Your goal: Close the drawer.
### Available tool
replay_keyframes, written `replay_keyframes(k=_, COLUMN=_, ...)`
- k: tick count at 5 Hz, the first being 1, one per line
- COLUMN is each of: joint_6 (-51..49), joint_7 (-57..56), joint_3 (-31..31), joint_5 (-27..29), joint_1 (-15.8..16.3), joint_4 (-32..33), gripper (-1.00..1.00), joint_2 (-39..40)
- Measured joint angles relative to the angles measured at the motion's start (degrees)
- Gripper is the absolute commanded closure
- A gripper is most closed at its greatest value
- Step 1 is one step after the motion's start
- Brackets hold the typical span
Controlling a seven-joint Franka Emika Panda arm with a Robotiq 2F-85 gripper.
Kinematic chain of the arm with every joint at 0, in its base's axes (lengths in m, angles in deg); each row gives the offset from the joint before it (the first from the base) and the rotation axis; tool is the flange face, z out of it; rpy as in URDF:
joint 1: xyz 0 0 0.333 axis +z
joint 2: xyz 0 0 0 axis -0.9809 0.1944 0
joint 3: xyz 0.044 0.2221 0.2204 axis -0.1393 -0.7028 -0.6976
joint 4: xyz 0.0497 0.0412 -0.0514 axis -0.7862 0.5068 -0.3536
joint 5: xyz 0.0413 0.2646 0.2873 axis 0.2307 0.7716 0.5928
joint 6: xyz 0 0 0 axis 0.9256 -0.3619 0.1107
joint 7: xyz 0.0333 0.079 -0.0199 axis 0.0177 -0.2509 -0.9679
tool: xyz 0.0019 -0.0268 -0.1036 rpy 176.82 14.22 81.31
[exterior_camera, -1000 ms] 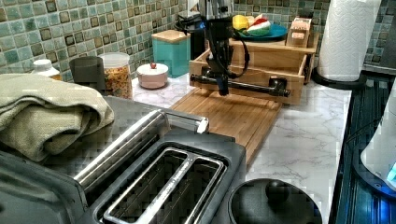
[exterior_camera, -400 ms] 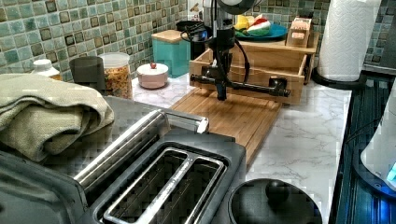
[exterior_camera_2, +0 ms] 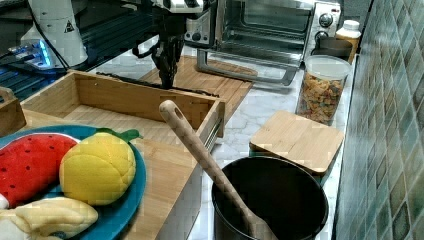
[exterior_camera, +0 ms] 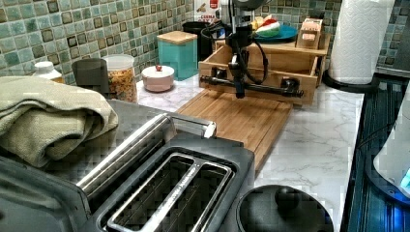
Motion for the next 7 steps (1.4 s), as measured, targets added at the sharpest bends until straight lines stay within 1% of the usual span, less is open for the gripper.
replay_keyframes(k=1, joint_6=-1.3, joint_7=-0.6, joint_3=1.3, joint_5=0.0, joint_1=-1.5, joint_4=-3.0, gripper=1.0, joint_2=2.4)
replay_keyframes(k=2, joint_6=-5.3, joint_7=-0.6, joint_3=2.8, joint_5=0.0, joint_1=-3.1, joint_4=-8.1, gripper=1.0, joint_2=5.5)
replay_keyframes(k=3, joint_6=-5.4, joint_7=-3.5, joint_3=3.9, joint_5=0.0, joint_1=-5.7, joint_4=-11.1, gripper=1.0, joint_2=7.7)
replay_keyframes(k=4, joint_6=-1.3, joint_7=-5.0, joint_3=7.4, joint_5=-0.5, joint_1=-6.7, joint_4=-11.5, gripper=1.0, joint_2=8.2)
replay_keyframes(k=5, joint_6=0.5, joint_7=-4.8, joint_3=10.3, joint_5=-5.6, joint_1=-6.8, joint_4=-11.8, gripper=1.0, joint_2=8.2)
replay_keyframes(k=6, joint_6=2.7, joint_7=0.9, joint_3=11.3, joint_5=-14.0, joint_1=-5.4, joint_4=-10.4, gripper=1.0, joint_2=7.6)
replay_keyframes(k=7, joint_6=3.1, joint_7=5.4, joint_3=10.4, joint_5=-18.5, joint_1=-5.8, joint_4=-9.4, gripper=1.0, joint_2=6.8)
